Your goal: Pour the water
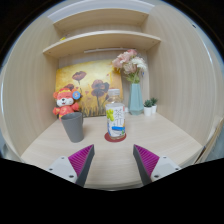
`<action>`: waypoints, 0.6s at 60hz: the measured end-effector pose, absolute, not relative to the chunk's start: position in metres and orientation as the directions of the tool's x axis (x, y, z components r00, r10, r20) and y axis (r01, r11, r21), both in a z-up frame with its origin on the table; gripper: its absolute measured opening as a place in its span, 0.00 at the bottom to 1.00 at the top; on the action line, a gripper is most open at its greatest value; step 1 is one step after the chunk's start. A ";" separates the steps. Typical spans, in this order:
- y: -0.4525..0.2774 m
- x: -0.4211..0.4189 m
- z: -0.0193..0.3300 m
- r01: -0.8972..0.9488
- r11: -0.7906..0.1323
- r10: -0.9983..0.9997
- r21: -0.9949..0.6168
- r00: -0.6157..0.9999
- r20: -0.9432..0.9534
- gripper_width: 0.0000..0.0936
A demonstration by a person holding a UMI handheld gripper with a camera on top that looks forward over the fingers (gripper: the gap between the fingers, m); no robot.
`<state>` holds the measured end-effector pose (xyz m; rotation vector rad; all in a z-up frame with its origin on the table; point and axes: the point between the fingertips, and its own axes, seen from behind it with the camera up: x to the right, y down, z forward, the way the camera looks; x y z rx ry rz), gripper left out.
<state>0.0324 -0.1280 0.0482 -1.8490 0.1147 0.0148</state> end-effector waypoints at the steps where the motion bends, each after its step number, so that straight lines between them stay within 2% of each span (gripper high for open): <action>1: -0.132 0.031 0.047 -0.088 -0.276 -0.073 -0.957 0.995 -0.071 0.85; 10: -0.160 0.011 0.049 -0.098 -0.293 -0.056 -0.951 0.995 -0.085 0.85; 36: -0.183 -0.011 0.122 -0.040 -0.187 -0.009 -0.982 0.999 -0.038 0.85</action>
